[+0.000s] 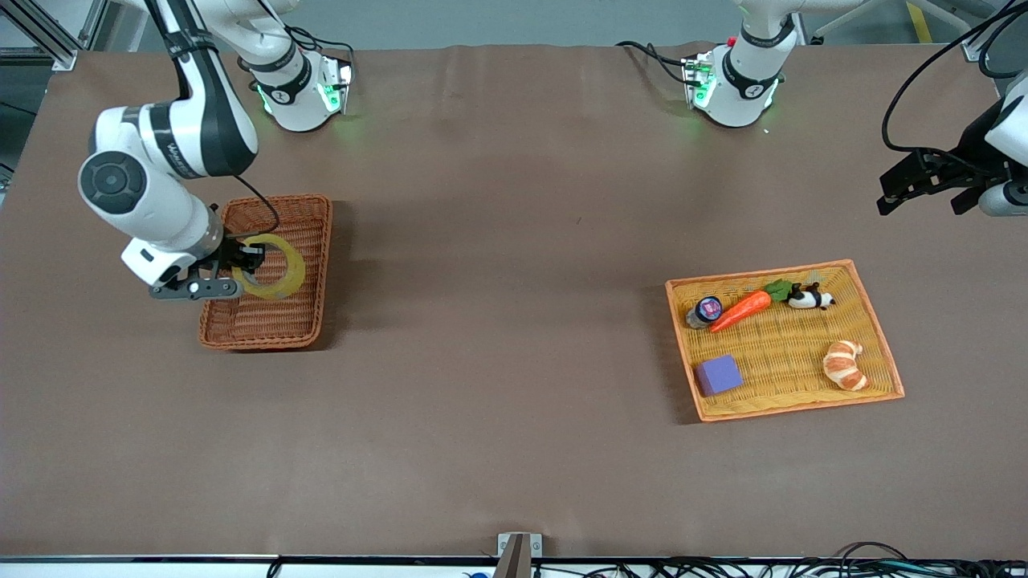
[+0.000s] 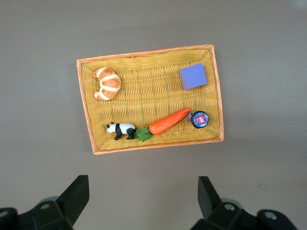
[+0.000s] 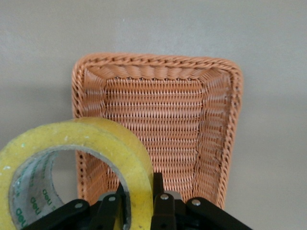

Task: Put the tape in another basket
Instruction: 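Carry the tape roll with the right gripper over the wicker basket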

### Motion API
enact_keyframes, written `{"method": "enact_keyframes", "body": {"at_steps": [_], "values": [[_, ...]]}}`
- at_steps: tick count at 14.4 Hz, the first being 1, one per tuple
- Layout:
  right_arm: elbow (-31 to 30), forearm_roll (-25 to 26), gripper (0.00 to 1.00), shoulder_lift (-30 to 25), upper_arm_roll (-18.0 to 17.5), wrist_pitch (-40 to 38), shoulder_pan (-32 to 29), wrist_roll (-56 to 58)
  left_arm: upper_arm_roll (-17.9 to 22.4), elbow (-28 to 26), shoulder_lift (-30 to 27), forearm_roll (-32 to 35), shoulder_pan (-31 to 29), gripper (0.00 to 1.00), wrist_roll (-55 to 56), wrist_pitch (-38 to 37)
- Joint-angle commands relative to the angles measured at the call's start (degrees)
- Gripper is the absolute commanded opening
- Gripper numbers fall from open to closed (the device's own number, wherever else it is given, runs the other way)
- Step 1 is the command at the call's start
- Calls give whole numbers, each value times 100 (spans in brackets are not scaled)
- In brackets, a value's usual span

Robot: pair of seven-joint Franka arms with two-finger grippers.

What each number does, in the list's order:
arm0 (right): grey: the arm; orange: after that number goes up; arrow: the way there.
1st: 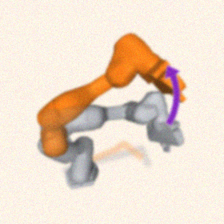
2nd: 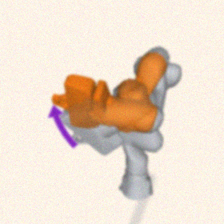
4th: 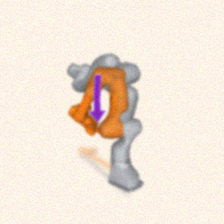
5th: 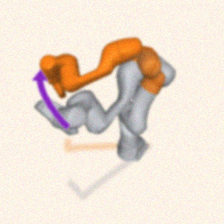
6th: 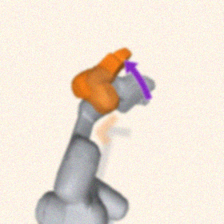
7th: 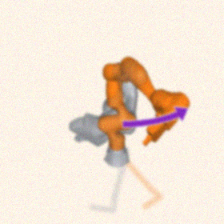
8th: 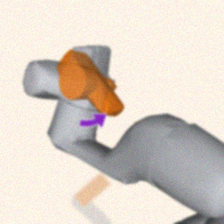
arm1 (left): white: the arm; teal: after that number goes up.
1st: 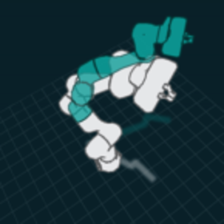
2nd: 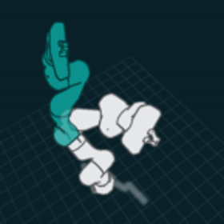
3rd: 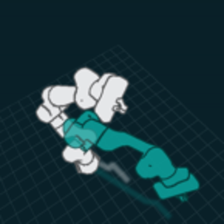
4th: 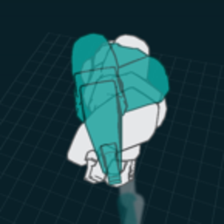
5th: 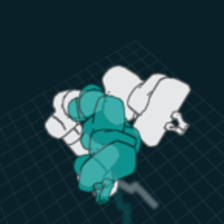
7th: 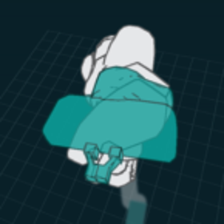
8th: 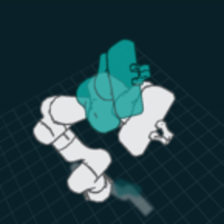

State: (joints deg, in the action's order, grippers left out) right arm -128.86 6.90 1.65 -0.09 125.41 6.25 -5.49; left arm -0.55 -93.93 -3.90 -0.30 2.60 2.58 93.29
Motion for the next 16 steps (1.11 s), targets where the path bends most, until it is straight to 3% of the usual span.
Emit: {"method": "enact_keyframes", "body": {"at_steps": [1,3,8,10,16], "values": [[-946,75,1,-358,-115,904,-360,389,-24,-72,-15,118,73,100,76,146],[-1219,75,1,-332,-115,1370,-650,732,-50,23,160,66,109,100,85,452],[-1607,101,3,72,-97,2312,-695,751,-68,112,258,39,126,100,76,497],[-1712,137,5,300,-88,2697,-800,751,-251,112,258,57,109,100,85,489],[-1774,523,11,538,-97,2928,-1029,760,-305,112,267,118,100,100,32,497]]}}
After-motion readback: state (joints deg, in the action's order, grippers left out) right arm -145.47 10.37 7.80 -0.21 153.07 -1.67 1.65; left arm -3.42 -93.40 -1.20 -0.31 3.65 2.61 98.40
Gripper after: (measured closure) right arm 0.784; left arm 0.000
